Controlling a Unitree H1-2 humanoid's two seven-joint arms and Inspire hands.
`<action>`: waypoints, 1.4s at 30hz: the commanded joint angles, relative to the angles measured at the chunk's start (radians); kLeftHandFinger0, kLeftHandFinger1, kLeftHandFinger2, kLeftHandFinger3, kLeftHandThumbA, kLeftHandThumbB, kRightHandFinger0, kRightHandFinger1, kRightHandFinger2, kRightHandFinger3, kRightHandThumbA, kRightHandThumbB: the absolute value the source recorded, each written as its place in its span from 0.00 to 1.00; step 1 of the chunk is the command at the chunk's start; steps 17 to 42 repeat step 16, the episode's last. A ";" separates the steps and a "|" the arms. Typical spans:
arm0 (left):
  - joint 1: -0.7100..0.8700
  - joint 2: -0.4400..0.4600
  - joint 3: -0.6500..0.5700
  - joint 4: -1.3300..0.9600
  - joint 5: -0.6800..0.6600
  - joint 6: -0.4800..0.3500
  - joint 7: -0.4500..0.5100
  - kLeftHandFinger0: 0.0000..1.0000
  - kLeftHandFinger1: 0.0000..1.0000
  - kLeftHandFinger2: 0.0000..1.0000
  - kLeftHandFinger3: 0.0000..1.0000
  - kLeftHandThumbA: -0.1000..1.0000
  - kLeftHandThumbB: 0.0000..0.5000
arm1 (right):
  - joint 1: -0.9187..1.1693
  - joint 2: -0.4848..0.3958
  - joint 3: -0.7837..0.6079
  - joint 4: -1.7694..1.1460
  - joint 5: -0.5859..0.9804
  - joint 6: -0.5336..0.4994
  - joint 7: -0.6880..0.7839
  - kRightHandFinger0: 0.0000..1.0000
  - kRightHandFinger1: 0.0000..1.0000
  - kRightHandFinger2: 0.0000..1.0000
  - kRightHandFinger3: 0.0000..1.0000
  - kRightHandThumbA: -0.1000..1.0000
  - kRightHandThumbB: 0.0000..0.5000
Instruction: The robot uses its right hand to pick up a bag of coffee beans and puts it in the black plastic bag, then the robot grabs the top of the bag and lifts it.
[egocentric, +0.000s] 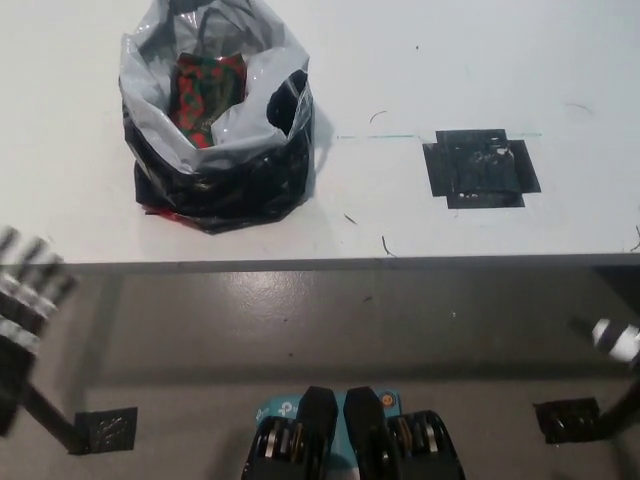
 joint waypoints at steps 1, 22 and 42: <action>0.043 -0.091 -0.155 0.371 0.237 -0.343 -0.039 1.00 1.00 1.00 1.00 1.00 0.87 | 0.097 0.097 0.096 0.375 -0.148 -0.482 -0.048 1.00 1.00 1.00 1.00 1.00 0.70; 0.010 -0.098 -0.225 0.821 0.445 -0.500 0.195 1.00 1.00 1.00 1.00 1.00 0.86 | 0.073 0.149 0.110 0.798 -0.051 -0.524 0.005 1.00 1.00 1.00 1.00 1.00 0.59; 0.010 -0.098 -0.225 0.821 0.445 -0.500 0.195 1.00 1.00 1.00 1.00 1.00 0.86 | 0.073 0.149 0.110 0.798 -0.051 -0.524 0.005 1.00 1.00 1.00 1.00 1.00 0.59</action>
